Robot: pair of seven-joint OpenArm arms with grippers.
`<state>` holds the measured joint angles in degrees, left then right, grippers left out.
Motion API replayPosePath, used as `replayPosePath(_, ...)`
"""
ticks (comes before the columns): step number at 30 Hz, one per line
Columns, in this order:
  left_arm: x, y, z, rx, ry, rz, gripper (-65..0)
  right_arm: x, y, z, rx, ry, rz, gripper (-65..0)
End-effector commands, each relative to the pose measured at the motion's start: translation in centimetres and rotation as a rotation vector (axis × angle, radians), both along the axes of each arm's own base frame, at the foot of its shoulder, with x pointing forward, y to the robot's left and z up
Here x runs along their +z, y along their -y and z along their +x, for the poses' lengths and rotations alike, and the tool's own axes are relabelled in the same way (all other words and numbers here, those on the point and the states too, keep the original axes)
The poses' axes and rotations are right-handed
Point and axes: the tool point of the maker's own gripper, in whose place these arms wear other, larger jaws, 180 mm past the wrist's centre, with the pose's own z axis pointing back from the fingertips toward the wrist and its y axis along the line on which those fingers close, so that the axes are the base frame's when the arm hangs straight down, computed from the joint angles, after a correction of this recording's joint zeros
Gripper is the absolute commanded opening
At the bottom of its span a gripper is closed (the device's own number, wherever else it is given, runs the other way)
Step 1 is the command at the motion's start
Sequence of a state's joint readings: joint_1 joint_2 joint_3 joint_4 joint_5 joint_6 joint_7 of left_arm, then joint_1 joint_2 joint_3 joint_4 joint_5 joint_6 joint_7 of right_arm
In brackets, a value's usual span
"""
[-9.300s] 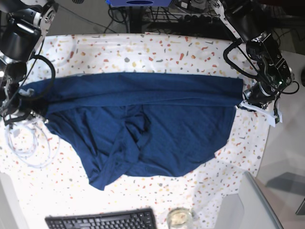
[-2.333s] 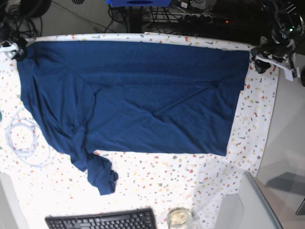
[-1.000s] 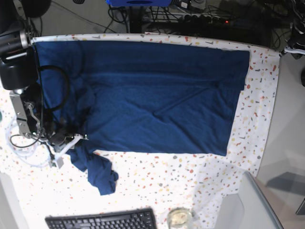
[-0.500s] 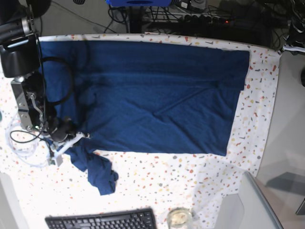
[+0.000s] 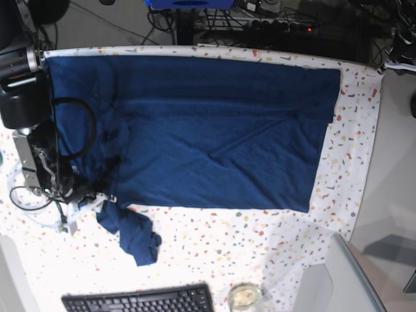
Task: Layout the t-shirt on the table in an organized manner, then fold the t-shirt properly
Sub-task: 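Release the shirt and move the right gripper onto the bunched sleeve fabric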
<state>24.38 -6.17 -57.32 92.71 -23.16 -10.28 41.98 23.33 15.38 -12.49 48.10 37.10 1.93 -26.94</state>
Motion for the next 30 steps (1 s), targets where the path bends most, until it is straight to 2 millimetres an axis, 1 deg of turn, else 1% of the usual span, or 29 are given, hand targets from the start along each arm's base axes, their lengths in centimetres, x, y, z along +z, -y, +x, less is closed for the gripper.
replayPosePath(1, 1.2, -0.8, 0.5, -0.006, 0.025, 0.036, -65.0, 2.3, 0.5, 2.2, -0.007, 0.074, -0.002, -33.0)
replayPosePath(8, 0.9, -0.7, 0.5, -0.006, 0.023, 0.030, -65.0, 2.0, 0.3, 1.9, -0.006, 0.064, 0.001, -33.0)
replayPosePath(12, -0.1, -0.7, -0.2, 0.009, 0.005, 0.008, -65.0, 1.7, -0.8, 1.7, 0.002, 0.058, 0.018, -33.2)
replayPosePath(14, -0.2, -0.7, -0.3, 0.011, 0.002, 0.005, -65.0, 1.2, -1.1, 1.2, 0.004, 0.045, 0.024, -33.3)
replayPosePath(16, -0.3, -0.7, -0.4, 0.014, 0.000, 0.002, -65.0, 1.0, -1.3, 1.0, 0.006, 0.042, 0.027, -33.5)
replayPosePath(19, -0.3, -0.7, -0.4, 0.016, 0.000, 0.003, -65.0, 0.9, -2.2, 1.0, 0.012, 0.041, 0.041, -33.5)
replayPosePath(26, -0.2, -0.8, -0.4, 0.016, 0.000, 0.005, -65.0, 0.9, -2.2, 1.0, 0.013, 0.040, 0.039, -33.9)
replayPosePath(27, -0.2, -0.8, -0.4, 0.016, 0.000, 0.005, -65.0, 0.9, -2.2, 1.0, 0.013, 0.040, 0.039, -35.6)
replayPosePath(28, -0.2, -0.8, -0.4, 0.016, 0.000, 0.005, -65.0, 0.9, -2.2, 1.0, 0.013, 0.040, 0.039, -39.2)
replayPosePath(29, -0.2, -0.8, -0.4, 0.016, 0.000, 0.005, -65.0, 0.9, -2.2, 1.0, 0.013, 0.040, 0.039, -44.3)
replayPosePath(30, -0.2, -0.8, -0.4, 0.015, 0.000, 0.005, -65.0, 0.8, -2.2, 1.0, 0.013, 0.039, 0.039, -51.5)
